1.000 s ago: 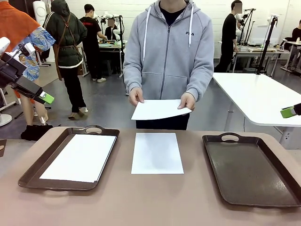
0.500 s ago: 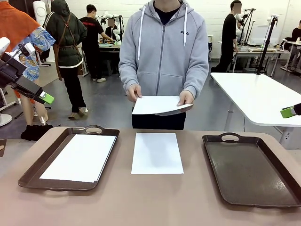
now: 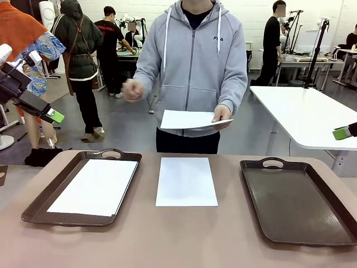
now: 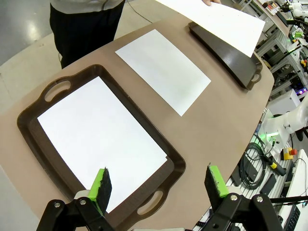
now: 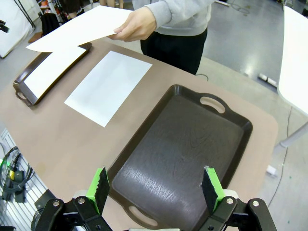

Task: Sort the A4 documents.
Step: Receive the A4 Paper.

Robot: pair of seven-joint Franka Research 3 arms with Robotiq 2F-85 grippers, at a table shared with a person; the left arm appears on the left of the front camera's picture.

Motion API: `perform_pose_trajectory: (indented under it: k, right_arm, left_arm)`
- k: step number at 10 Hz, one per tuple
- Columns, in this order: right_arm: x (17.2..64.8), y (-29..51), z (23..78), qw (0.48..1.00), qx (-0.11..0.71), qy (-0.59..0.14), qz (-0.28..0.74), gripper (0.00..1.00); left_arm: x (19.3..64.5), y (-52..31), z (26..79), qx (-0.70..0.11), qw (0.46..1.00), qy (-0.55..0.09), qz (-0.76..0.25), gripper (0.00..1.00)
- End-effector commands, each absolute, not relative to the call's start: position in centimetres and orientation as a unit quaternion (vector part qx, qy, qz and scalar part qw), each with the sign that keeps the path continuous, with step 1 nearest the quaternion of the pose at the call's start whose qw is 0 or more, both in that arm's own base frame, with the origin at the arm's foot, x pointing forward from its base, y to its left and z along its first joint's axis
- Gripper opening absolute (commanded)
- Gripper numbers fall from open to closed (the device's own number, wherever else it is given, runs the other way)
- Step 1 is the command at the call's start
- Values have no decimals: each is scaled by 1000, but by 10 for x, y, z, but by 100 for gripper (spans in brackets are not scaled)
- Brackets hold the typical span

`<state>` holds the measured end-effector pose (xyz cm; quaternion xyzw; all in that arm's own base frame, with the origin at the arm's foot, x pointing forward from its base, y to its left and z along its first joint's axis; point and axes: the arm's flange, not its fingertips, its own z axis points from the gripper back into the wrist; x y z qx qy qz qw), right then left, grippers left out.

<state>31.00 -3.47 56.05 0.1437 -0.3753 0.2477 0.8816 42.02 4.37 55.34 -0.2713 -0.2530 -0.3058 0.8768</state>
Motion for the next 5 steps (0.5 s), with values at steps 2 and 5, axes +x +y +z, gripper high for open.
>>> perform_pose_trajectory:
  k: [2,5]
  right_arm:
    - [311,-34,559,880,151,-375,250,100]
    - [311,-34,559,880,151,-375,250,100]
  left_arm:
    - [421,45,555,-272,876,-255,-306,100]
    - [421,45,555,-272,876,-255,-306,100]
